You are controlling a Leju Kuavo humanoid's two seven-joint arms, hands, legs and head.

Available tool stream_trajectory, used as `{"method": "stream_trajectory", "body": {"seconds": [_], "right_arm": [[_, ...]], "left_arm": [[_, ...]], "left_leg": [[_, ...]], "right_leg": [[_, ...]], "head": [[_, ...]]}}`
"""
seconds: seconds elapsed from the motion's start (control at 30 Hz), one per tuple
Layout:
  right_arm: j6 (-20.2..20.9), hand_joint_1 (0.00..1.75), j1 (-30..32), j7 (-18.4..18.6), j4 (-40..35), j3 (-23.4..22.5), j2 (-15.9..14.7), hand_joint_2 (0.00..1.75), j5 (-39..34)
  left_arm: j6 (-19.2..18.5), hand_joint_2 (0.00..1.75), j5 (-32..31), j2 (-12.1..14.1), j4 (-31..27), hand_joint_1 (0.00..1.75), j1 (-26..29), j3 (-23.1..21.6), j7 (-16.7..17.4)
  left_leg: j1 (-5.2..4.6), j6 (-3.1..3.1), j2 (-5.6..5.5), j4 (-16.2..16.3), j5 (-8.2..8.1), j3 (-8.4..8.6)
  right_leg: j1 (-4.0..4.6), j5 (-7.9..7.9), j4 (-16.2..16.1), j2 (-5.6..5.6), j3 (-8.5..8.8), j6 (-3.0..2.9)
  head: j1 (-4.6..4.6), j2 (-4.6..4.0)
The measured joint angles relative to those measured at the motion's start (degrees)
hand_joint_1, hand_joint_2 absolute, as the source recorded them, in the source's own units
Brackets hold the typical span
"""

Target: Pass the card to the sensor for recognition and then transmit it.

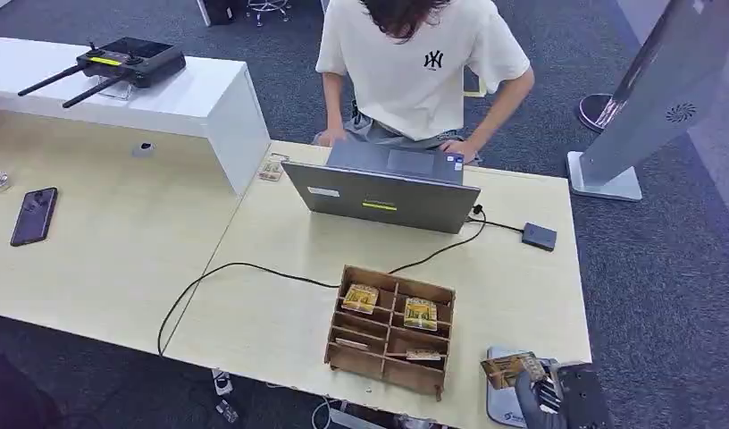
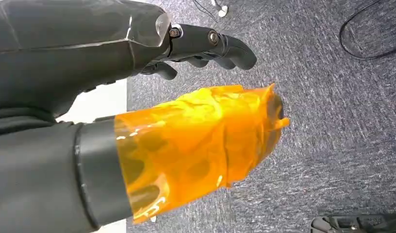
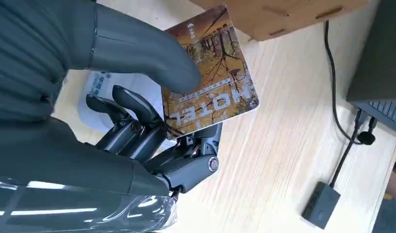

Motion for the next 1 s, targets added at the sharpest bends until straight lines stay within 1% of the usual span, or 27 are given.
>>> {"method": "stream_trajectory", "body": {"seconds": [0.23, 0.37, 0.63, 1.0], "right_arm": [[0.6, 1.75, -2.5, 2.4, 3.5, -2.9, 0.8, 1.75, 3.9], [2.5, 1.75, -3.6, 3.0, 5.3, -5.3, 1.3, 1.75, 5.6], [4.3, 1.75, -3.9, 3.0, 8.6, -8.0, 3.2, 1.75, 6.4], [4.7, 1.75, -4.2, 2.2, 11.6, -9.2, 4.3, 1.75, 5.9]], "left_arm": [[0.0, 0.0, -0.8, 0.0, 0.4, 0.0, -0.3, 0.0, 1.0], [0.0, 0.0, -0.9, 0.0, 0.5, 0.0, -0.3, 0.0, 1.1], [0.0, 0.0, -1.0, -0.1, 0.5, 0.0, -0.3, 0.0, 1.2], [0.0, 0.0, -1.1, 0.0, 0.7, 0.0, -0.4, 0.0, 1.3]], "left_leg": [[0.0, -0.01, -0.01, 0.0, 0.0, -0.01], [0.0, -0.01, -0.01, 0.0, 0.0, -0.01], [0.01, -0.01, -0.01, 0.0, 0.0, -0.01], [0.0, -0.01, -0.01, 0.0, 0.0, 0.0]], "right_leg": [[0.0, -0.01, 0.0, 0.0, -0.01, 0.0], [0.0, -0.01, 0.0, -0.01, -0.01, 0.0], [0.0, -0.01, 0.0, -0.01, -0.01, 0.0], [0.0, -0.01, 0.0, -0.01, 0.0, 0.0]], "head": [[0.0, 0.0], [0.0, 0.0], [0.0, 0.0], [0.0, 0.0]]}}
